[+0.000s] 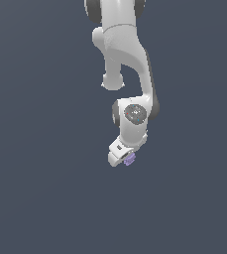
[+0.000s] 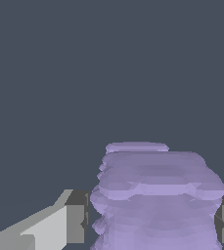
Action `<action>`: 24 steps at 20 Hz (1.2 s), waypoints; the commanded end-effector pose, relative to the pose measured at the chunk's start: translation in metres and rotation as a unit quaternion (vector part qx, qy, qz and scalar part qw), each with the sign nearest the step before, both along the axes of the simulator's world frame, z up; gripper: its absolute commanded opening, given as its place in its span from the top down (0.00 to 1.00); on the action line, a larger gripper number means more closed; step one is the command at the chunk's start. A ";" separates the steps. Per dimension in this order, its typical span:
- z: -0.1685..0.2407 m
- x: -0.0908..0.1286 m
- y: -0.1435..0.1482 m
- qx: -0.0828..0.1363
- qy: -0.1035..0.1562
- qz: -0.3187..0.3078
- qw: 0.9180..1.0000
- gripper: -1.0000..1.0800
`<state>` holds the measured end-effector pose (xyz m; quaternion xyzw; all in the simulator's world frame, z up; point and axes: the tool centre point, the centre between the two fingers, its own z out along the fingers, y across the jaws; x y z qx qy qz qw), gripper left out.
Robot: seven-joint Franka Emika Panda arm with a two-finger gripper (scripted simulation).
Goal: Pick up the object and move it to a goal position.
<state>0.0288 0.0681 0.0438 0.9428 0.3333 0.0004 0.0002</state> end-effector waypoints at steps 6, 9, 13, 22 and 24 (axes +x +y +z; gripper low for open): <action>0.003 0.001 0.000 0.000 0.000 0.000 1.000 1.00; 0.012 0.002 0.000 0.000 0.000 0.000 1.000 1.00; 0.033 0.007 0.000 0.000 0.000 0.000 1.000 1.00; 0.113 0.024 -0.001 0.000 0.000 0.001 1.000 1.00; 0.134 0.029 -0.001 0.001 0.000 0.001 1.000 1.00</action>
